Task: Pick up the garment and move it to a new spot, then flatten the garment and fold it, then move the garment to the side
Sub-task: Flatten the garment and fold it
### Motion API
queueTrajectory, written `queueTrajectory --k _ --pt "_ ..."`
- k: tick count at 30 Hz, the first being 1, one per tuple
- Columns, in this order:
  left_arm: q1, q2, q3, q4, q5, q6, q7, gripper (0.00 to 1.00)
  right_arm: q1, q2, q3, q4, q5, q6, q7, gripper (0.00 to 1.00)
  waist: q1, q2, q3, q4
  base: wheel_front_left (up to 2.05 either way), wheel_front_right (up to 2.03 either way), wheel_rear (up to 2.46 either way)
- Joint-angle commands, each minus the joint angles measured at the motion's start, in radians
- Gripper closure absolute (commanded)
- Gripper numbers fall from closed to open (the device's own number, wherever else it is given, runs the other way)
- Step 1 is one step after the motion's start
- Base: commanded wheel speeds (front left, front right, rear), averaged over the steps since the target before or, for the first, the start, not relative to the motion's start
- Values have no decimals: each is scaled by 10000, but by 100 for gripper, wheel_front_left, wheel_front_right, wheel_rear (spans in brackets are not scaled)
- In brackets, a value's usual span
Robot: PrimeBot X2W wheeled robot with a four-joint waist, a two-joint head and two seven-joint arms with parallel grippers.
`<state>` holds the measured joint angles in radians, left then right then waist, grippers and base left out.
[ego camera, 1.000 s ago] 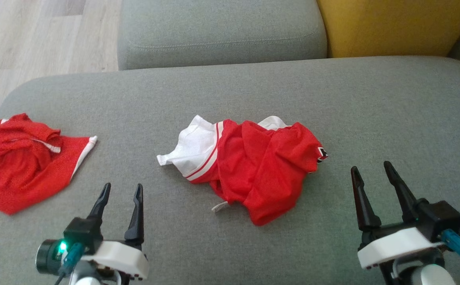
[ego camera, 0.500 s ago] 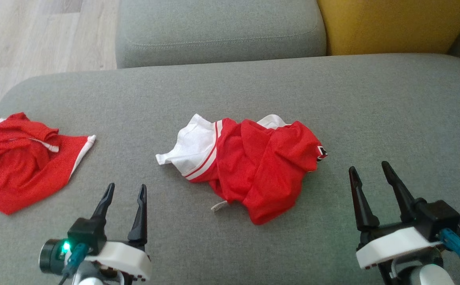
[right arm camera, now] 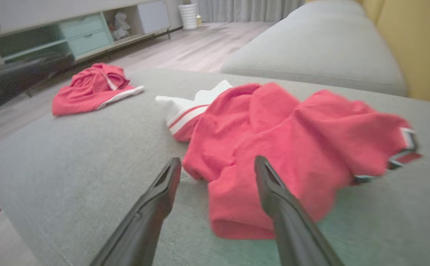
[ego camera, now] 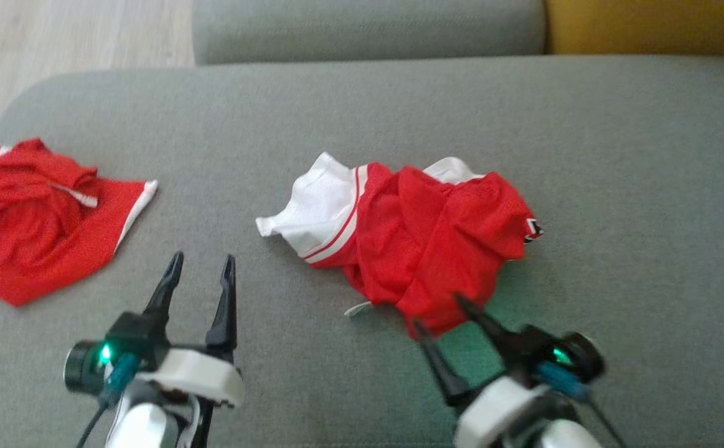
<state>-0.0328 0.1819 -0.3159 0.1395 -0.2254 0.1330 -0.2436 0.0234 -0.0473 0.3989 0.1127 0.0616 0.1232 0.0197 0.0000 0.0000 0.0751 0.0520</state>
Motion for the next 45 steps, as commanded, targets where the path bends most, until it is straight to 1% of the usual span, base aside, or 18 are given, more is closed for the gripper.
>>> queueTrajectory --k 1,3,5,10,11,12,13,20,24,27,31,34,37,40,42,45 --pt "-627 39 272 -322 -5 13 -89 0 -800 -63 555 -59 -97 75 63 0 0 0 408 284 0 0 0" --pt "-822 -15 220 -299 25 -35 -111 0 -1213 -67 1065 418 -85 75 48 0 0 0 657 455 0 0 0" --pt "-1009 -75 141 -244 96 -70 -130 0 -1553 -66 1280 905 -104 75 58 0 0 0 870 643 0 0 0" --pt "-1317 -313 103 -106 139 -80 -166 0 -2242 -48 1251 2009 -322 75 81 0 0 0 1234 915 0 0 0" --pt "-1353 -345 106 -82 150 -83 -170 0 -2332 -44 1200 2176 -321 75 97 27 0 0 1274 935 0 0 0" --pt "-1380 -373 115 -66 159 -86 -173 0 -2423 -40 1202 2287 -295 75 57 80 0 0 1311 944 0 0 0" --pt "-1407 -398 132 -81 175 -89 -175 0 -2515 -38 1256 2394 -273 75 55 100 0 0 1354 946 0 0 0" --pt "-1460 -514 253 -137 265 -171 -179 0 -2867 -33 1226 2534 153 75 -213 100 0 0 1461 845 0 0 0" --pt "-1471 -568 347 -156 335 -224 -180 0 -2915 -32 1012 2012 524 75 -518 100 0 0 1458 714 0 0 0" --pt "-1445 -592 439 -161 369 -261 -180 0 -2848 -31 608 1373 682 75 -692 100 0 0 1392 591 0 0 0" --pt "-1378 -608 557 -193 434 -291 -180 0 -2609 -31 -450 322 584 75 -648 100 0 0 1292 410 0 0 0" --pt "-1324 -626 632 -217 468 -313 -181 0 -2337 -31 -1568 -418 498 75 -431 100 0 0 1245 292 0 0 0" --pt "-1317 -662 661 -232 507 -351 -181 0 -2111 -31 -2791 -835 499 75 -155 100 0 0 1255 233 0 0 0" --pt "-1335 -704 678 -237 544 -387 -181 0 -1999 -30 -3874 -760 588 75 174 100 0 0 1300 202 0 0 0" --pt "-1357 -735 688 -228 561 -421 -181 0 -1970 -30 -4471 -397 665 75 499 100 0 0 1334 202 0 0 0" --pt "-1400 -776 708 -203 584 -482 -181 0 -2029 -30 -4993 274 627 75 745 100 0 0 1397 232 0 0 0"
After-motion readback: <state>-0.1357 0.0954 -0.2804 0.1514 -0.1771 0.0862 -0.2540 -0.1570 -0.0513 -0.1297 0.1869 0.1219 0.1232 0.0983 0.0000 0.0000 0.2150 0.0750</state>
